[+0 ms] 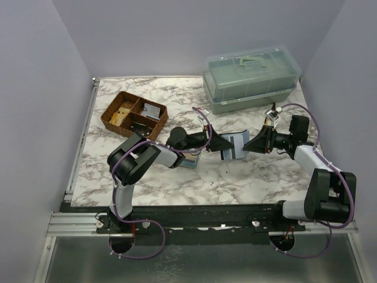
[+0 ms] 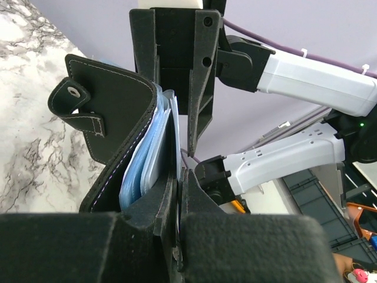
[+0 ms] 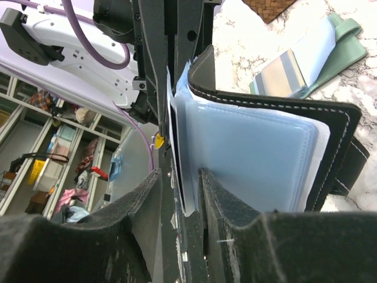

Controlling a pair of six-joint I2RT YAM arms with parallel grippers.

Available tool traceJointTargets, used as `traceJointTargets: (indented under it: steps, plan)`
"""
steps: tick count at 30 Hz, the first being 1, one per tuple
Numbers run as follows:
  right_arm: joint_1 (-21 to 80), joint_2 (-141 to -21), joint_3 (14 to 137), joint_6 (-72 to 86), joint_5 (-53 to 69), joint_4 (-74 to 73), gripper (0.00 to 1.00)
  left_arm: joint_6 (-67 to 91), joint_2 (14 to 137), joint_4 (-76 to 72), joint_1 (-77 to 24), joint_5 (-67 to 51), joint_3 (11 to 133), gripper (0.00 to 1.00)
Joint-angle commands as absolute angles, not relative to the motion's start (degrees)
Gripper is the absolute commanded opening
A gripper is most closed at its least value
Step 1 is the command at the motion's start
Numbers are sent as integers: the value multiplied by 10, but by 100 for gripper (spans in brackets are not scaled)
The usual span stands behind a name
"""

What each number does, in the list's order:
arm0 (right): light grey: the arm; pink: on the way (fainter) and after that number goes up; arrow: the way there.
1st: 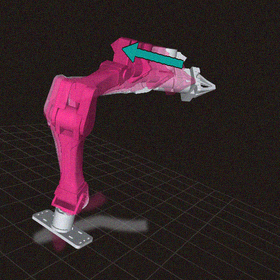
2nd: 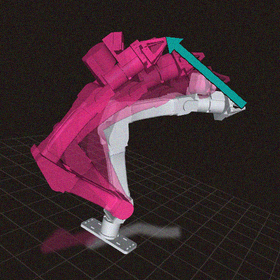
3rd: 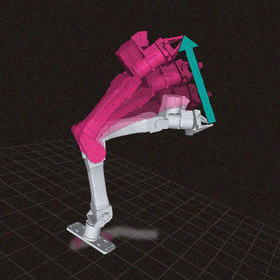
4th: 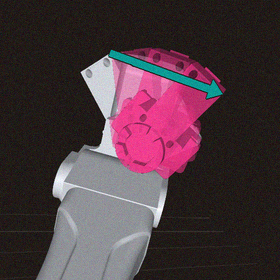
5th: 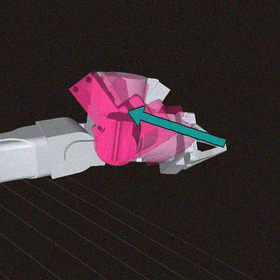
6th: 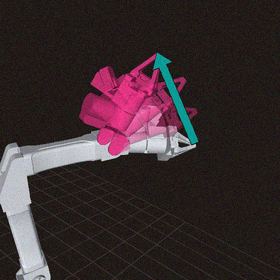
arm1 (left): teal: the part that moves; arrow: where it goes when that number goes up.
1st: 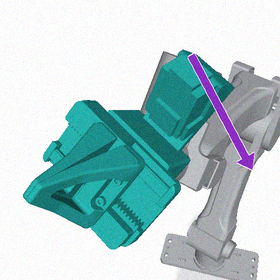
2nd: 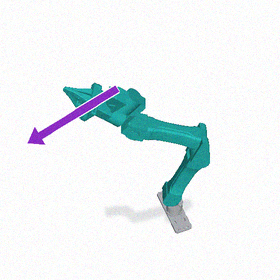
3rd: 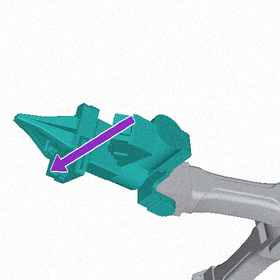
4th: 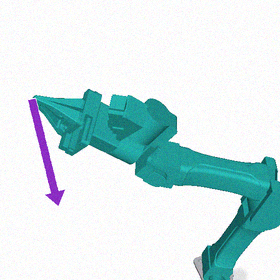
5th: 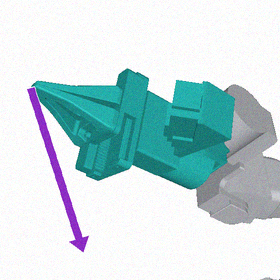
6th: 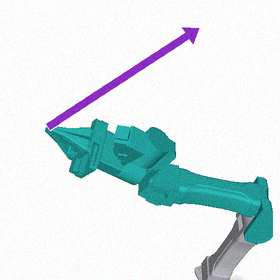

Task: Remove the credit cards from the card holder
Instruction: Remove the credit card from the card holder.

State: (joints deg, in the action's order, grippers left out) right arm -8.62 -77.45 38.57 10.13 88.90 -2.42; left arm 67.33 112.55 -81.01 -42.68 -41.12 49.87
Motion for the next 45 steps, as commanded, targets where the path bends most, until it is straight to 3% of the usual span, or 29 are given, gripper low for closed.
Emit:
traceJointTargets:
  steps: [1, 17, 20, 22, 25, 33, 39, 45]
  plan:
    - [-86, -772, 381, 109, 924, -5, 38, 657, 1130, -813, -440, -413, 519, 2]
    - [-79, -792, 385, 116, 920, -6, 32, 608, 1133, -704, -478, -378, 559, 1]
    - [-79, -795, 386, 116, 912, -6, 20, 608, 1138, -702, -483, -374, 562, 1]
    - [-79, -795, 387, 116, 904, -5, 4, 608, 1138, -702, -485, -371, 562, 1]
    - [-80, -791, 391, 107, 897, -13, 0, 607, 1132, -701, -484, -367, 557, 2]
    - [-84, -801, 396, 104, 915, -18, 0, 617, 1095, -702, -460, -367, 518, 41]
    - [-89, -804, 391, 118, 925, -5, 0, 620, 1060, -711, -432, -377, 482, 52]
    - [-94, -795, 389, 125, 943, 10, 0, 613, 1001, -720, -380, -362, 401, 79]
